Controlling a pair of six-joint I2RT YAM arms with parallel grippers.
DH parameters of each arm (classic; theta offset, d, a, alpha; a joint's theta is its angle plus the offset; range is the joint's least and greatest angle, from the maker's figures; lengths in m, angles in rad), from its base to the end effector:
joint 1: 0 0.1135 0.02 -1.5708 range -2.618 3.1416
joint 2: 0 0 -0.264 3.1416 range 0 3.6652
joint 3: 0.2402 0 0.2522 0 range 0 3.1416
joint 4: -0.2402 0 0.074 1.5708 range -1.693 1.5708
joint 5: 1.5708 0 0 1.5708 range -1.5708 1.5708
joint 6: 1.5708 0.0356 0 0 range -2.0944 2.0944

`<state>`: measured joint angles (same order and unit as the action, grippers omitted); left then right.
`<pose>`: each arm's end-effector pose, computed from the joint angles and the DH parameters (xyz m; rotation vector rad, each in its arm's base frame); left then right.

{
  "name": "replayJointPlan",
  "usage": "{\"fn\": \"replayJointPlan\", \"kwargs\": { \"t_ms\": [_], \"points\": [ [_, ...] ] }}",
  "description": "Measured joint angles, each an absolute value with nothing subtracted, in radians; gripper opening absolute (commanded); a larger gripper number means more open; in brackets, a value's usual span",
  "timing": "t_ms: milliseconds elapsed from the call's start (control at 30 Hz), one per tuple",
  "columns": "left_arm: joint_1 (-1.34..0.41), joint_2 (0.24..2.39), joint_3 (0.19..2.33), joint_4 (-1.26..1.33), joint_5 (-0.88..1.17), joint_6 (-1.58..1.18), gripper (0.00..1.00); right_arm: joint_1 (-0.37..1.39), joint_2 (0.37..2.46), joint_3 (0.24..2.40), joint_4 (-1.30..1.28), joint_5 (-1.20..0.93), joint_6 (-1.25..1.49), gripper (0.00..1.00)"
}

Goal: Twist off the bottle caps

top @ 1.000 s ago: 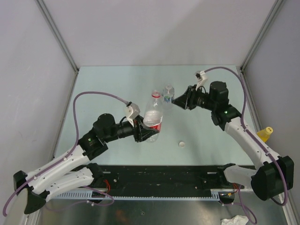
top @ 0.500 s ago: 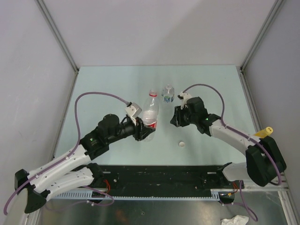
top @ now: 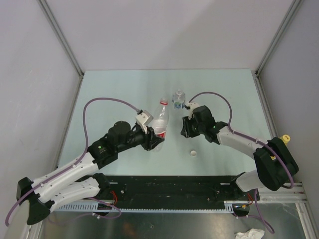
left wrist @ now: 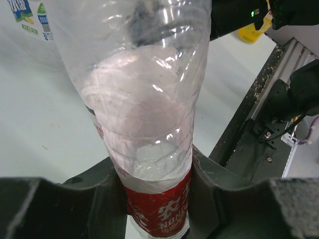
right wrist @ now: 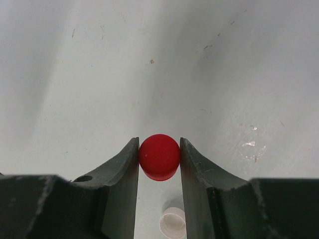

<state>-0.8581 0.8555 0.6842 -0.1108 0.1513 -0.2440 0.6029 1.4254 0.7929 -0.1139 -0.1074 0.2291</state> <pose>0.1289 -0.1574 0.2998 0.6939 1.8216 -0.8912 0.2409 0.1705 0.2040 -0.4960 2.3227 0.5363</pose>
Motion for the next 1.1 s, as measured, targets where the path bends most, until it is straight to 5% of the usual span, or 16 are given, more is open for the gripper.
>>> {"fn": "replayJointPlan", "kwargs": {
  "t_ms": [233,367,667,1100],
  "points": [
    [-0.858,0.879,0.684,-0.124,0.151,-0.243,0.03,0.603,1.423,0.793,-0.114,-0.136,0.215,0.67],
    [-0.858,0.884,0.684,-0.125,0.152,-0.242,0.02,0.603,1.394,0.793,-0.115,-0.144,0.205,0.84],
    [-0.858,0.896,0.685,-0.132,0.149,-0.228,0.02,0.59,1.277,0.793,-0.107,-0.168,0.205,0.98],
    [-0.858,0.903,0.698,-0.139,0.162,-0.21,0.03,0.392,1.15,0.793,0.003,-0.463,0.35,0.99]
  ]
}}
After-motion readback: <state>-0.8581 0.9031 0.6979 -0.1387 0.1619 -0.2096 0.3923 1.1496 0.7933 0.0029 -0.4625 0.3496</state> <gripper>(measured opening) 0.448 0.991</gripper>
